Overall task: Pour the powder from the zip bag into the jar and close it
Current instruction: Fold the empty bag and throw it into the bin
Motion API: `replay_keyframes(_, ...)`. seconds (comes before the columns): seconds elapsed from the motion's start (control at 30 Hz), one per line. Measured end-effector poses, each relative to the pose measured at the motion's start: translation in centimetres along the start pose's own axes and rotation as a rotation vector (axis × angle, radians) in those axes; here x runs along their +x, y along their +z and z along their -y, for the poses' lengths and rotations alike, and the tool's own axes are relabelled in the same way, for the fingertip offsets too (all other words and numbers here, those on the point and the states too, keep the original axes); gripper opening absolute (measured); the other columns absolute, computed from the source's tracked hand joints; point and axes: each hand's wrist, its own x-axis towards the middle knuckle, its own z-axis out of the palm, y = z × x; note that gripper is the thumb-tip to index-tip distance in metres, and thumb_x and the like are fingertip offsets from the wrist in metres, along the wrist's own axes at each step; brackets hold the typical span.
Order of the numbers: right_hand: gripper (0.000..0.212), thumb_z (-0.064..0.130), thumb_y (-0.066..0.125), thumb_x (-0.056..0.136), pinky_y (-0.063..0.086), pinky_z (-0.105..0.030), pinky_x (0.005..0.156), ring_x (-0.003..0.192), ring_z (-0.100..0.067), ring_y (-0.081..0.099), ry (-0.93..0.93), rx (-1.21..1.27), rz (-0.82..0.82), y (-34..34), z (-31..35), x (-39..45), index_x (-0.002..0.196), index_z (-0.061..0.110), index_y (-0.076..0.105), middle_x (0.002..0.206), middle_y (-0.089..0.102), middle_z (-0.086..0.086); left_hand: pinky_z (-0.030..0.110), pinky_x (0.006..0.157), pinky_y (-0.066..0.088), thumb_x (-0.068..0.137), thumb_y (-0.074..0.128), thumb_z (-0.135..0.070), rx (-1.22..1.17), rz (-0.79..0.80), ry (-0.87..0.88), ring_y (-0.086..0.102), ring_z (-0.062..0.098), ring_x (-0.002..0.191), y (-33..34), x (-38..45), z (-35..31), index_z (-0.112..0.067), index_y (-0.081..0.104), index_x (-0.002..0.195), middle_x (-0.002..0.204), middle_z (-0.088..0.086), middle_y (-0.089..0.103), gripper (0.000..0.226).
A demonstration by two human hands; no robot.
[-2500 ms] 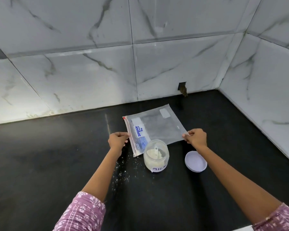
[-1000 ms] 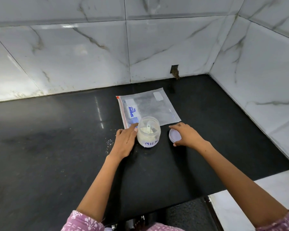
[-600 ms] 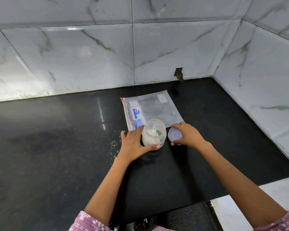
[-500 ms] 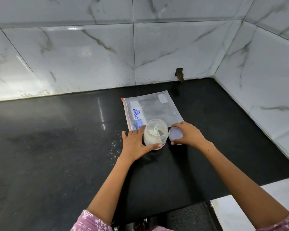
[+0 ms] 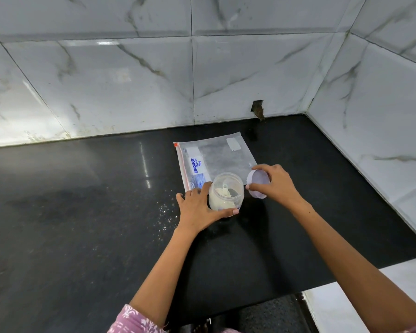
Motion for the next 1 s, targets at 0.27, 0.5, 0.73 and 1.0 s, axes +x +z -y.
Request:
replay_keyframes(0.27, 0.080, 0.045, 0.082, 0.060, 0.049, -0.039, 0.088, 0.112, -0.025, 0.051, 0.020, -0.376, 0.250, 1.5, -0.3, -0.5, 0.127, 0.024, 0.043, 0.125, 0.052, -0.006, 0.042, 0.095, 0.023, 0.046, 0.045, -0.095, 0.016, -0.004, -0.011, 0.051, 0.025, 0.105, 0.1, -0.2, -0.1, -0.035, 0.039, 0.120, 0.106, 0.000, 0.060, 0.096)
replay_keyframes(0.5, 0.068, 0.052, 0.076, 0.067, 0.049, -0.038, 0.093, 0.111, -0.020, 0.056, 0.004, -0.199, 0.320, 0.2, -1.0, 1.5, 0.122, 0.020, 0.053, 0.125, 0.057, -0.004, 0.033, 0.098, 0.018, 0.040, 0.067, -0.083, -0.167, 0.255, -0.018, 0.048, 0.016, 0.118, -2.4, 1.5, 1.8, -0.036, 0.034, 0.126, 0.123, -0.007, 0.057, 0.103)
replay_keyframes(0.73, 0.022, 0.027, 0.063, 0.088, 0.049, -0.035, 0.081, 0.091, -0.023, 0.059, 0.075, -0.120, -0.010, 1.1, -0.6, 5.4, 0.102, 0.010, 0.066, 0.111, 0.062, -0.014, 0.023, 0.082, 0.046, 0.069, 0.082, -0.039, -0.511, 0.162, -0.172, 0.061, 0.016, 0.097, -4.4, 3.8, 4.3, -0.021, 0.063, 0.103, 0.109, -0.003, 0.065, 0.043)
replay_keyframes(1.0, 0.010, 0.005, 0.066, 0.082, 0.054, -0.039, 0.084, 0.093, -0.027, 0.063, 0.212, -0.015, -0.006, 3.0, 0.4, 7.8, 0.091, 0.007, 0.071, 0.104, 0.068, -0.013, 0.030, 0.075, 0.044, 0.071, 0.075, 0.001, -0.381, -0.099, -0.388, 0.061, 0.026, 0.091, -2.8, 5.9, 3.3, -0.010, 0.068, 0.078, 0.099, 0.009, 0.065, 0.014)
